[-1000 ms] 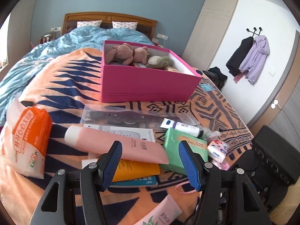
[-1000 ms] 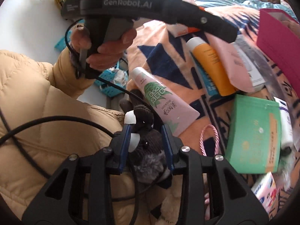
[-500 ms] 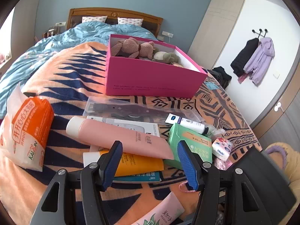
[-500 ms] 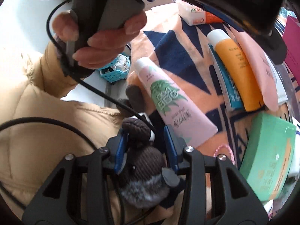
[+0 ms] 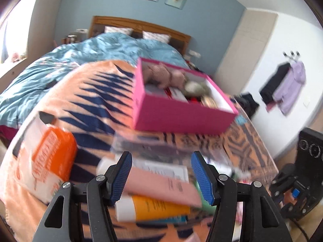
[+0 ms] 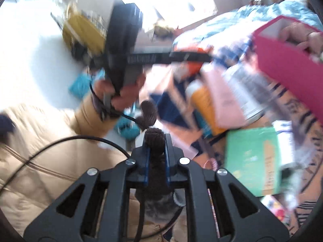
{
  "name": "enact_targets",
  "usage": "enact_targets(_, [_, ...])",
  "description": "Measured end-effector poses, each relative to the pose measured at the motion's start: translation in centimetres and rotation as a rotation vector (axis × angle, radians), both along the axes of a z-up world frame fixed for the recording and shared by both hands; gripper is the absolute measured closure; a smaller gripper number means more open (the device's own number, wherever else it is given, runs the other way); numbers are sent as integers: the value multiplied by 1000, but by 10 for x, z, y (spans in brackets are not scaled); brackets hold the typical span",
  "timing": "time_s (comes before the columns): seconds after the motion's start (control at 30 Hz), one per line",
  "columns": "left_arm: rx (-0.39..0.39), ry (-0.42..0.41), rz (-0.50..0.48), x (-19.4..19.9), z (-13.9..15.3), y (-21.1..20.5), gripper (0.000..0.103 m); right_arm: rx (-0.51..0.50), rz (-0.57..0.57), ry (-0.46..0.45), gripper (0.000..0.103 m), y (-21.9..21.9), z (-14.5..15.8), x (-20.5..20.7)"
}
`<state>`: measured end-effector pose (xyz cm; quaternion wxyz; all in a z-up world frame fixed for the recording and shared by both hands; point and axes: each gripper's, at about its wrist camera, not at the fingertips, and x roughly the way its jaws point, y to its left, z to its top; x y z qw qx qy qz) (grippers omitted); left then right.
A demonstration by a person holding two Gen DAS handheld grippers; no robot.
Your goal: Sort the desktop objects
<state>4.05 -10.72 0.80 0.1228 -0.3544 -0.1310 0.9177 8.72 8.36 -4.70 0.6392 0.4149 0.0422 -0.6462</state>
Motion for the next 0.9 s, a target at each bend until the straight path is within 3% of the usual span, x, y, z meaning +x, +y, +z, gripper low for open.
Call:
enact_targets(0.13, [48,20,66,-26,12,-8,41,26,-144,169,89,3,20,-20])
enact_targets(0.23, [14,63,108,-46,23,-2,41,72,-198,302,89,-3,28,-22])
enact_targets(0.3, [7,76,105,-55,29,4,41,94,-200,351,84,-1,31,-21])
enact_targets(0.33, [3,80,110,-59,30,6,41,96,-193,358,76,5,35,-20])
enact_targets(0.53, [-10,94,73,-72,41,27,41,73,-225,311,74,14,27,-28])
enact_targets(0.67, [91,125,42,-68,61,23,41,43,-261,217,73,28,21,-32])
enact_targets(0.77, [129,186,-11,-50,87,21,41,51,-292,181,73,35,18,-32])
enact_targets(0.9, [92,216,-107,-23,101,25,35,52,-293,146,73,35,11,-29])
